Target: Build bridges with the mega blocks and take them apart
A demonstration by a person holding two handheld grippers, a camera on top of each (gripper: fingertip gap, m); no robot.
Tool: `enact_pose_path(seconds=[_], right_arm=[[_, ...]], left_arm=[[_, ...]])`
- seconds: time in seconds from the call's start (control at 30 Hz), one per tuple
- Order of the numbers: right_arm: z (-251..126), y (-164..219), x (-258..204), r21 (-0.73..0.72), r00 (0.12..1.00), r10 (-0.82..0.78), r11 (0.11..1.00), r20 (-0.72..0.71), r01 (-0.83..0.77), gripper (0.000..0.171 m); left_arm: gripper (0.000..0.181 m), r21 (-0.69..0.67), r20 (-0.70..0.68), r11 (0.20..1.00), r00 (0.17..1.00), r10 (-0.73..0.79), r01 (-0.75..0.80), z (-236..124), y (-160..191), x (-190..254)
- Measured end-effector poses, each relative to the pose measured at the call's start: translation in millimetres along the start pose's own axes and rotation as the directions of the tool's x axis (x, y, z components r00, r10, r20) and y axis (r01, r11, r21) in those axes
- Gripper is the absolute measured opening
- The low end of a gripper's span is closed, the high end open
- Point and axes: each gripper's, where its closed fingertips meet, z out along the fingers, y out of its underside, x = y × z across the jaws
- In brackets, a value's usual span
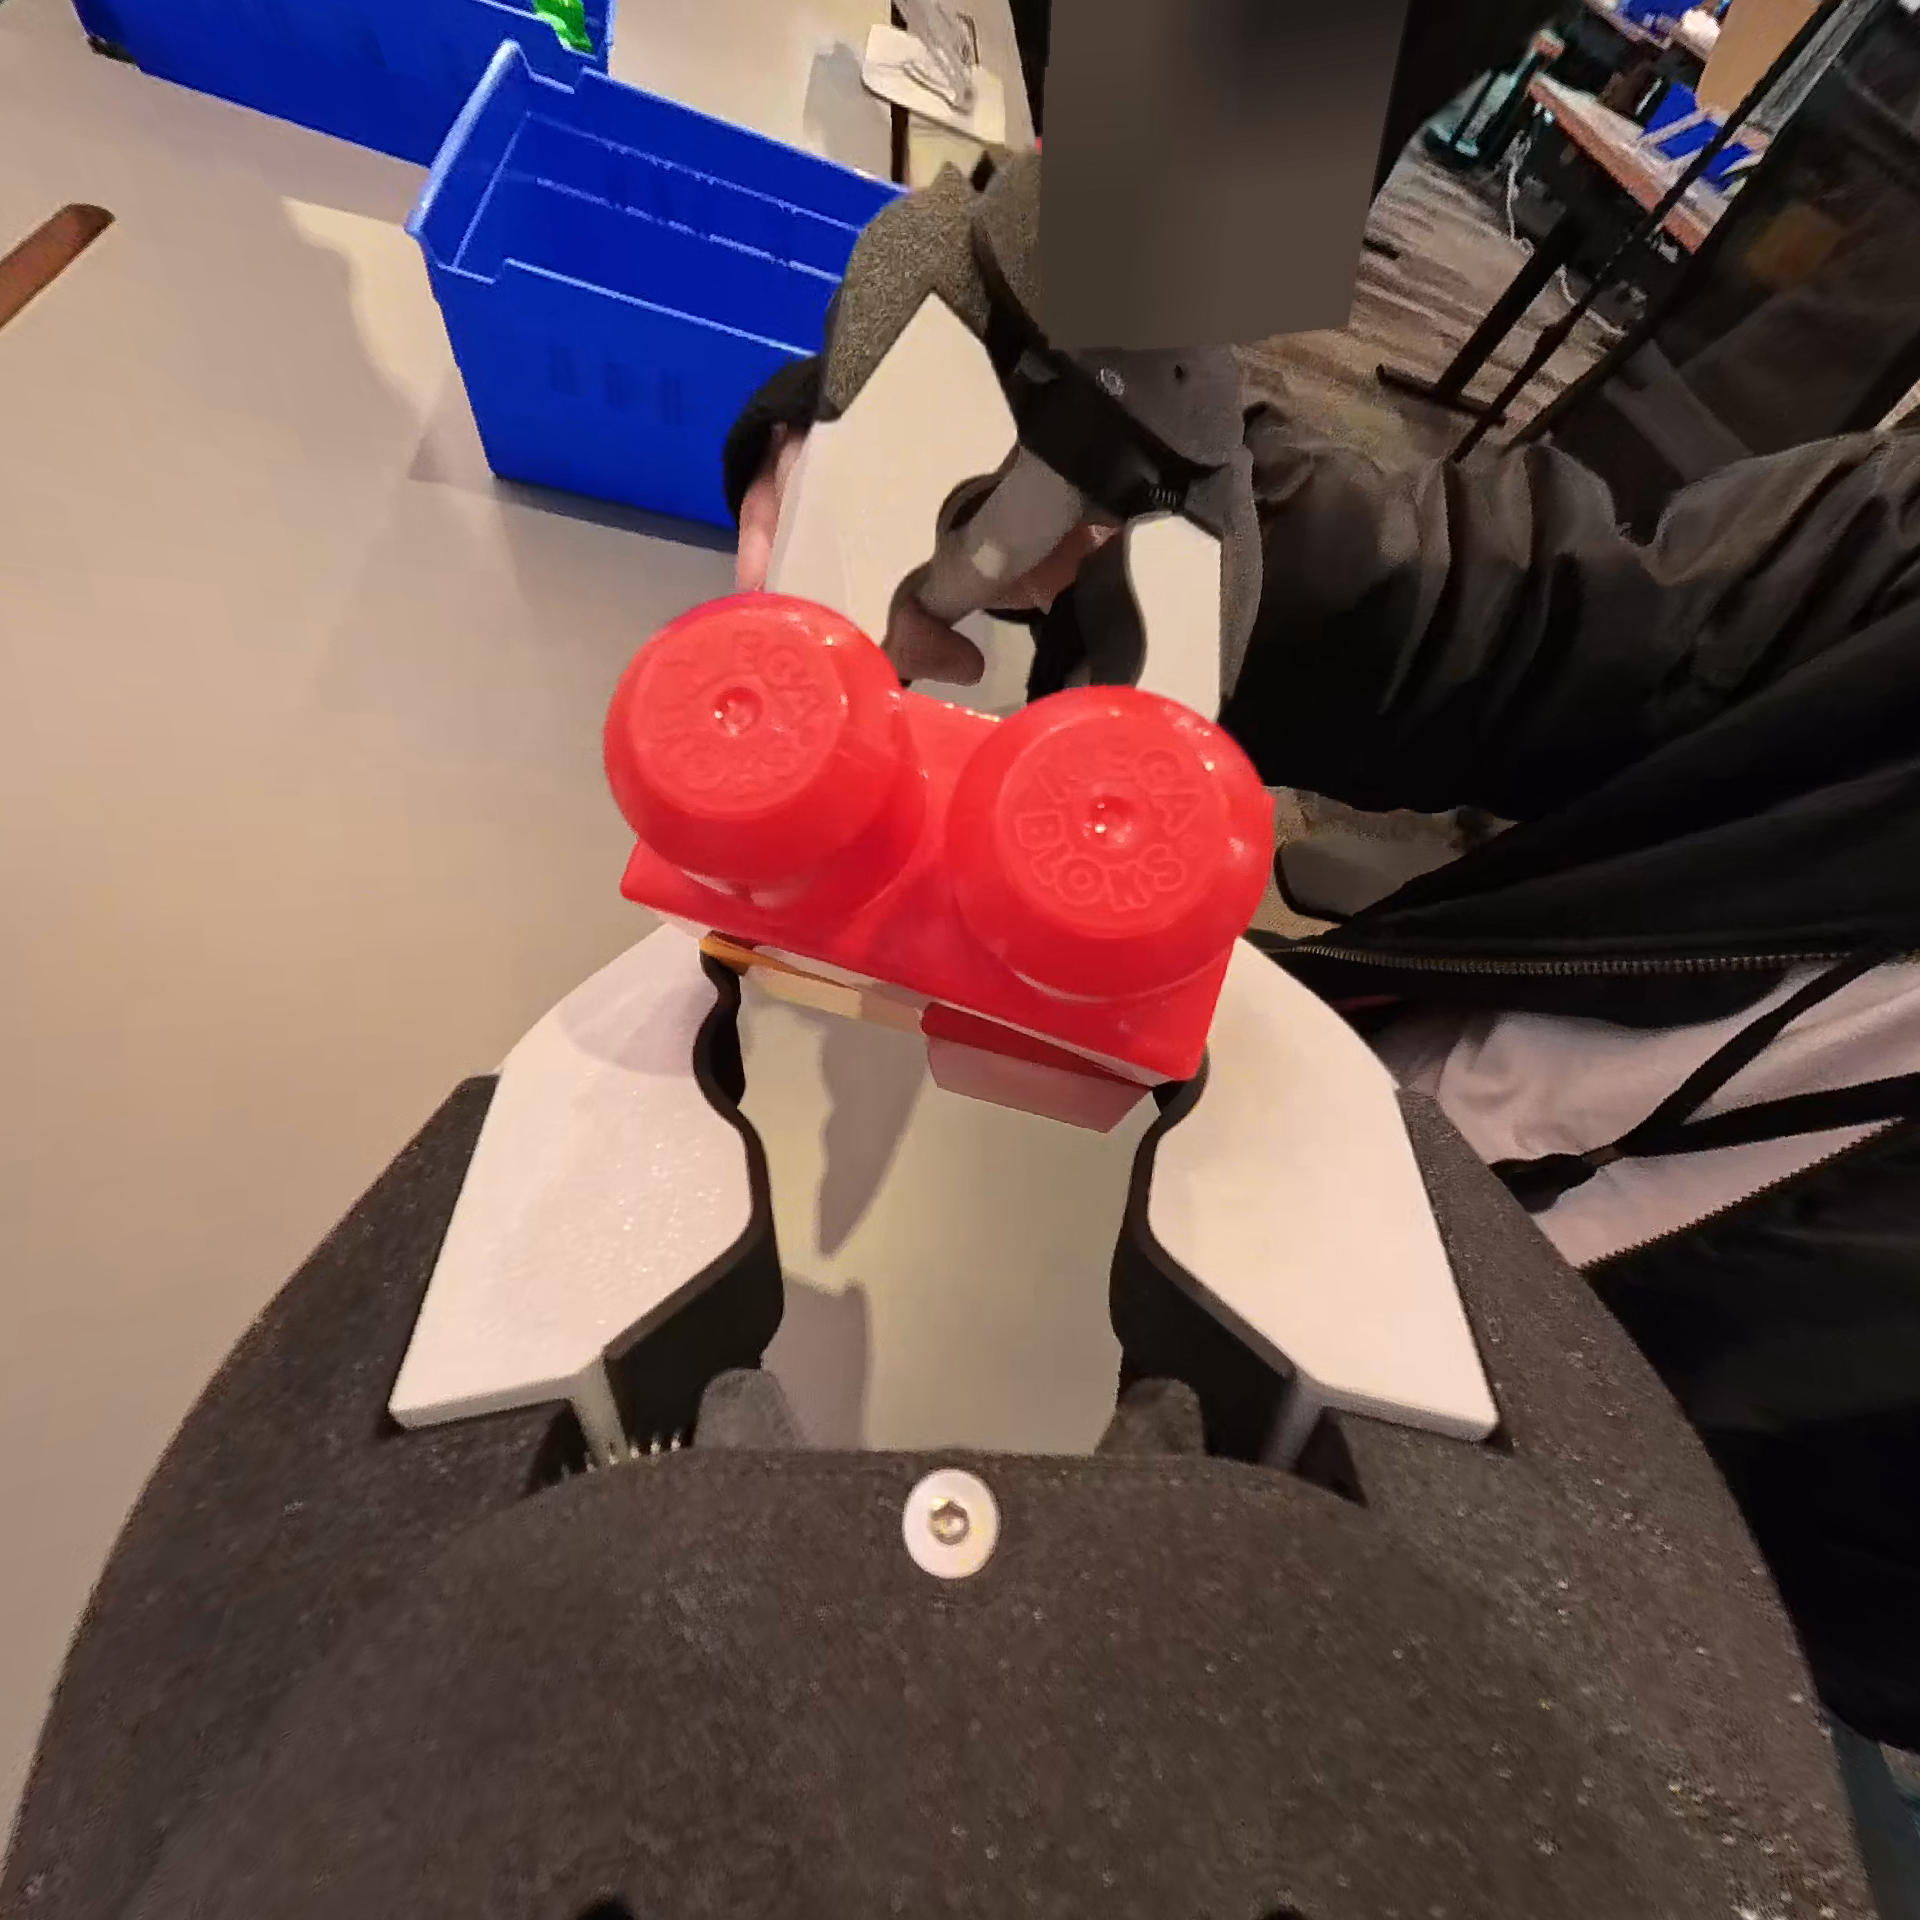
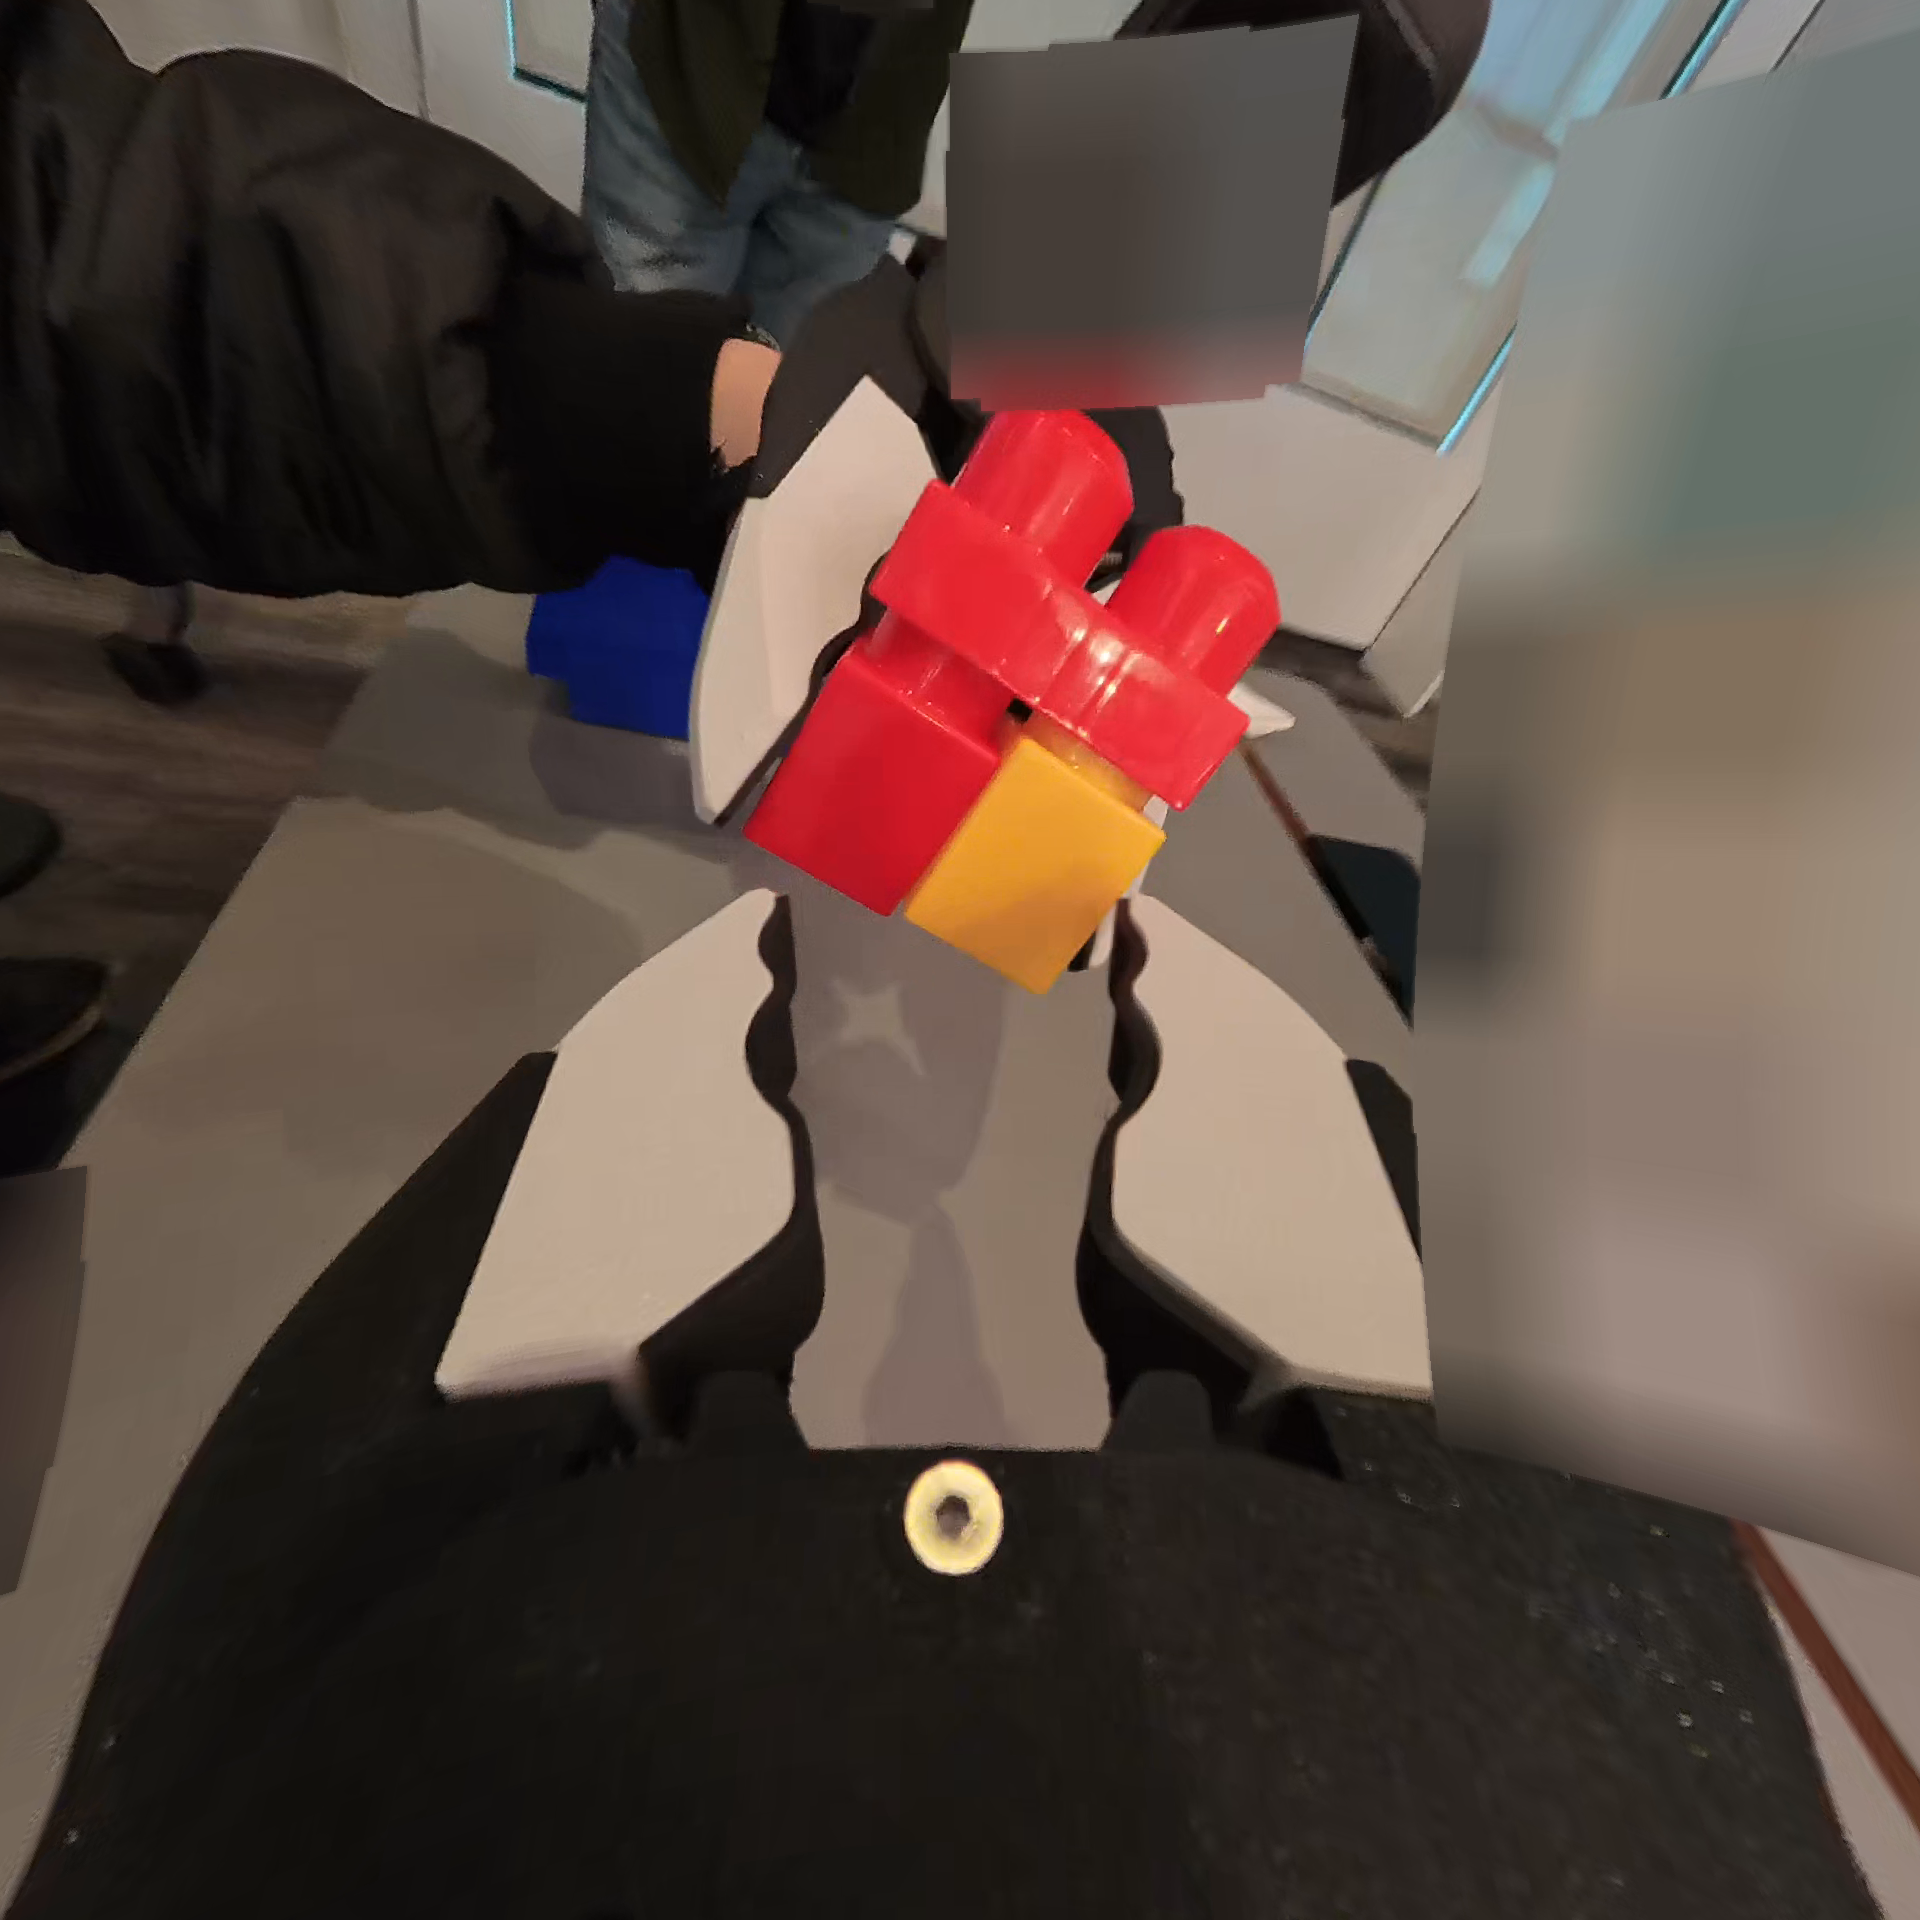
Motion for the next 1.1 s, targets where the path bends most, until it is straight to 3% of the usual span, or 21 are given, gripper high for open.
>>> enact_pose_path(seconds=[0.13,0.27,0.43,0.5,0.6,0.77,0.9,1.03,1.1], right_arm=[[-1.1,-5.3,-2.4,0.019,0.995,-0.071,0.997,-0.070,0.073,0.055],[0.2,2.3,5.7,0.002,0.989,0.143,0.990,-0.046,-0.143,0.058],[-7.6,10.0,14.7,0.057,0.908,0.418,0.906,0.024,-0.419,0.060],[-11.7,15.4,18.8,0.063,0.922,0.386,0.921,-0.024,-0.384,0.067],[-12.3,28.7,23.7,0.014,0.935,0.334,0.942,-0.122,-0.335,0.054],[0.1,38.5,18.5,0.013,0.810,0.587,0.810,-0.008,-0.586,0.048],[-7.4,53.3,31.9,0.054,0.735,0.676,0.736,-0.045,-0.674,0.034],[-8.7,53.4,30.2,0.085,0.612,0.789,0.607,0.061,-0.790,0.026],[-8.0,55.8,31.6,0.083,0.610,0.791,0.605,0.047,-0.792,0.026]], left_arm=[[0.079,-0.041,0.018,0.999,1.000,0.014,-0.014,-2.3,0.9,-1.7],[0.079,-0.013,0.102,0.999,0.994,0.049,-0.048,-5.2,-4.9,-11.7],[0.079,0.026,0.242,0.993,0.964,0.108,-0.117,-5.8,-4.6,-26.2],[0.079,0.018,0.239,0.993,0.965,0.111,-0.119,-4.6,-0.8,-25.5],[0.079,0.005,0.253,0.992,0.960,0.120,-0.125,-4.7,0.7,-27.6],[0.079,-0.012,0.332,0.985,0.928,0.169,-0.175,1.8,4.1,-35.4],[0.079,-0.043,0.367,0.983,0.912,0.184,-0.181,10.8,26.5,-42.6],[0.079,-0.039,0.361,0.986,0.918,0.167,-0.163,15.5,34.6,-45.1],[0.079,-0.026,0.353,0.987,0.922,0.158,-0.159,15.8,32.1,-44.5]])
